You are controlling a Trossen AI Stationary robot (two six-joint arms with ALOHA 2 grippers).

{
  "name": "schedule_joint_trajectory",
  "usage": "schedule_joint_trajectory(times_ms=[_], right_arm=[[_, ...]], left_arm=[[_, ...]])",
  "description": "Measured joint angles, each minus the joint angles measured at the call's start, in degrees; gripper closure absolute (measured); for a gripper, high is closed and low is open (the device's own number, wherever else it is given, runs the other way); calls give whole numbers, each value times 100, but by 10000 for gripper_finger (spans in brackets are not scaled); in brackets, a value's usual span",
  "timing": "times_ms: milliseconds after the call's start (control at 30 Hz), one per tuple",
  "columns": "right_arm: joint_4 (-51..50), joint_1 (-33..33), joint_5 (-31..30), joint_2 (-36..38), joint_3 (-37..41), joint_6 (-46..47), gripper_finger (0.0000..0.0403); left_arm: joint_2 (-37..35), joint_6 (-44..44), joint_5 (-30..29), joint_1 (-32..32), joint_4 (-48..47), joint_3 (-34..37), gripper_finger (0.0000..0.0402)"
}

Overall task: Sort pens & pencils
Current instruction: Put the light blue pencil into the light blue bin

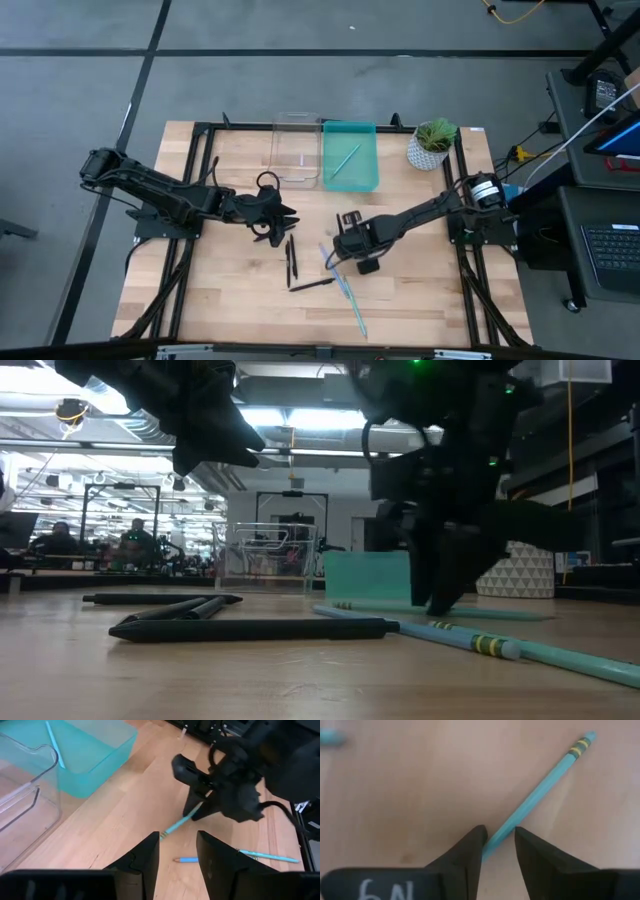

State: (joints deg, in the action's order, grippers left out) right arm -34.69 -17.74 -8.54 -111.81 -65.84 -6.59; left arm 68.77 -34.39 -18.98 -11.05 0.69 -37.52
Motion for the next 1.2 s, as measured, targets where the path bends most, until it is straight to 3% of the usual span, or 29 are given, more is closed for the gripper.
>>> schedule_joint_trajectory(times_ms=[367,567,1200], right_arm=[[-320,-438,-73,109,11,-1268,284],[-479,-412,566,345,52,-1512,309],[-489,-146,790,380,43,73,310]], left_arm=[[0,-4,0,-2,0,0,277],[0,-4,0,1,31,-2,277],[0,-6,0,0,37,-2,277]])
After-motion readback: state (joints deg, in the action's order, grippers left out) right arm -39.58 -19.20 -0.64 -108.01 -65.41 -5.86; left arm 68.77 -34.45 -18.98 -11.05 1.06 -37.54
